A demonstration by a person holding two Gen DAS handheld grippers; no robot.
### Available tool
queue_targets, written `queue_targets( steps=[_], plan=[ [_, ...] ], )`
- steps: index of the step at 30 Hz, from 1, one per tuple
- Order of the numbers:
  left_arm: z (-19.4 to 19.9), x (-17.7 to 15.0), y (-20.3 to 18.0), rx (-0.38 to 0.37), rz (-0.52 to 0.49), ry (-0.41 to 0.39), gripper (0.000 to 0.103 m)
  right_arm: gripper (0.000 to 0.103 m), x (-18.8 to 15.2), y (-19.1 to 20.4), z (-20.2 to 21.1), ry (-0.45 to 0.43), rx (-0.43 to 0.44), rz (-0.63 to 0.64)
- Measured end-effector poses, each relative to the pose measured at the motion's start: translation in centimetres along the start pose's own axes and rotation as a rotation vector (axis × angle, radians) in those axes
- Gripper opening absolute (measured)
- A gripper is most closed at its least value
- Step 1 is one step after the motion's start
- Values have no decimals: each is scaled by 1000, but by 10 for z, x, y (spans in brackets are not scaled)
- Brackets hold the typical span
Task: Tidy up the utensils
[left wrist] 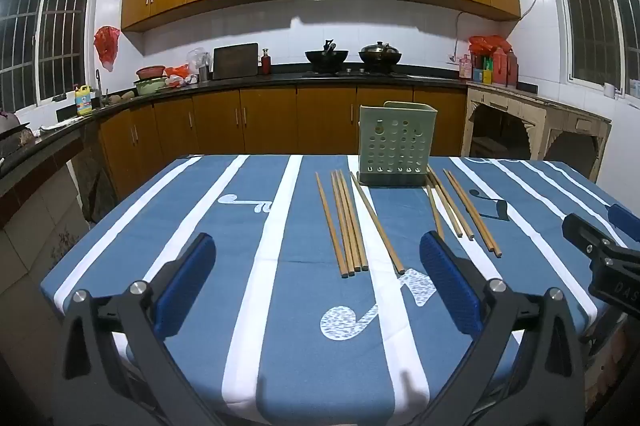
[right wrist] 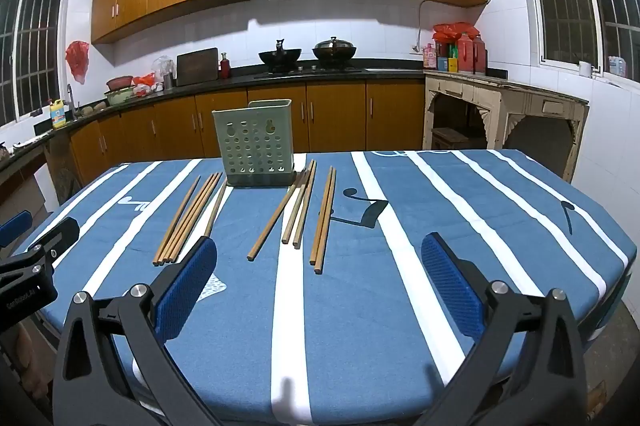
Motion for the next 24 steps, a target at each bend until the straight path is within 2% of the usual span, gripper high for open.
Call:
queue_targets(
  steps=[24],
  plan=[
    [0, 0, 0, 0, -1, 2, 99, 101, -1, 0, -1, 3, 2, -4]
  ],
)
Point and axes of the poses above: each gripper's, at about its wrist camera, not at the fingertips, and z roughly against the way its jaws point, y to its left, x to its top, the point moved 1 cm from there along -z, roughly the way its jaws point, and after that the axes turned 5 degrees about x, right-handed, at the moved point
